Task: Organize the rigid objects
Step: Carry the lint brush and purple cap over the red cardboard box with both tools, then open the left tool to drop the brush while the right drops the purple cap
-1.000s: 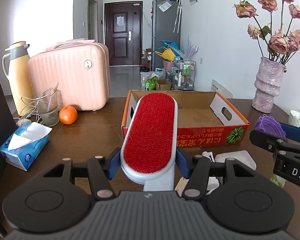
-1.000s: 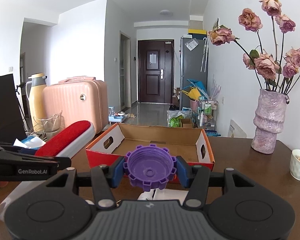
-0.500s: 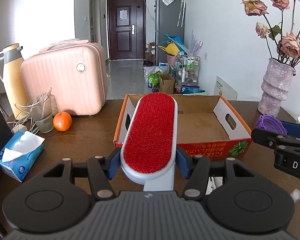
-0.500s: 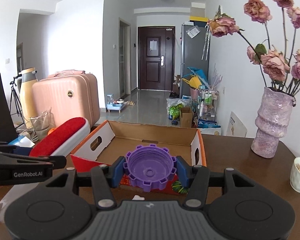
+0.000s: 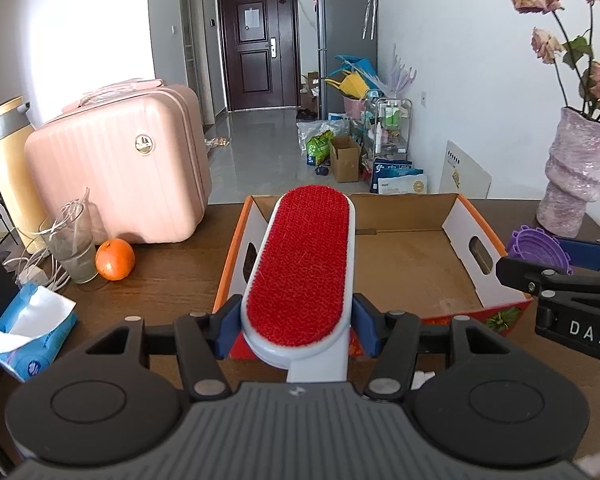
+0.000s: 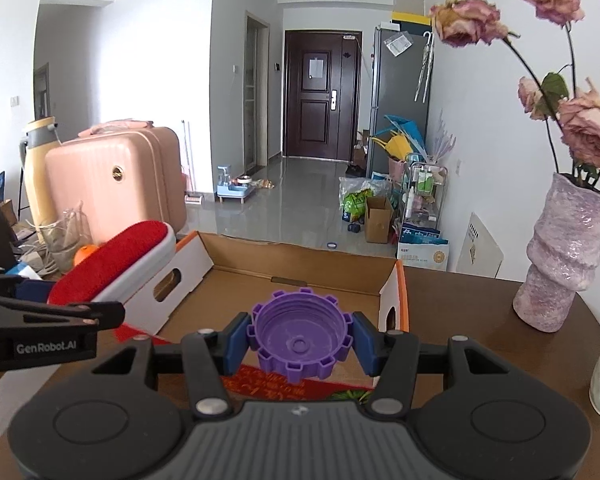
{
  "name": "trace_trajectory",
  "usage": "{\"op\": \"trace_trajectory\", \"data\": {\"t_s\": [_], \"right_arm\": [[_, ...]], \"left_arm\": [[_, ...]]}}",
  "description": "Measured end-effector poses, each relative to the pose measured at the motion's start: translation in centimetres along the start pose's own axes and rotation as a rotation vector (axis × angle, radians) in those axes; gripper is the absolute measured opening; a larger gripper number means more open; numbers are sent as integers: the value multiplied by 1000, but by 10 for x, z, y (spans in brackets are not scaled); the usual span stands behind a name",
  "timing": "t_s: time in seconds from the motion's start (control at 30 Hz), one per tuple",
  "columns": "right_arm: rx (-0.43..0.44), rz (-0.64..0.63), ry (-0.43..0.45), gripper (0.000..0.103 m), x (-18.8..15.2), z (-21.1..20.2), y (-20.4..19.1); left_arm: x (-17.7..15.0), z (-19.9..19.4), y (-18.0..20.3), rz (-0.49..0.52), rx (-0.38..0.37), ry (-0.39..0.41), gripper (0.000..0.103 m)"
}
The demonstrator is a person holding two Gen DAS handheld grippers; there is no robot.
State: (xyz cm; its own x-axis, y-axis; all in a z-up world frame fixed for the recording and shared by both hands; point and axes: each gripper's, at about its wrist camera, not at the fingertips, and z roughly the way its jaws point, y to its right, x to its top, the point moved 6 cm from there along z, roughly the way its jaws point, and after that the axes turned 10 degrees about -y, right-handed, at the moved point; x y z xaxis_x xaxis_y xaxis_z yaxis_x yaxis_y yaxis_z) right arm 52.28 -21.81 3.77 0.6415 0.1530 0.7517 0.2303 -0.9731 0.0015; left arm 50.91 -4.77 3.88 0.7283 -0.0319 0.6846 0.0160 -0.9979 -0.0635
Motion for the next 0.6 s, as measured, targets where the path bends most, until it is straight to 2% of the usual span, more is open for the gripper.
{"op": "trace_trajectory", "data": {"t_s": [0.6], "right_arm": [[3, -35, -106, 53, 27, 104, 32]], "left_arm": [[53, 85, 12, -2, 50, -56, 58]]}}
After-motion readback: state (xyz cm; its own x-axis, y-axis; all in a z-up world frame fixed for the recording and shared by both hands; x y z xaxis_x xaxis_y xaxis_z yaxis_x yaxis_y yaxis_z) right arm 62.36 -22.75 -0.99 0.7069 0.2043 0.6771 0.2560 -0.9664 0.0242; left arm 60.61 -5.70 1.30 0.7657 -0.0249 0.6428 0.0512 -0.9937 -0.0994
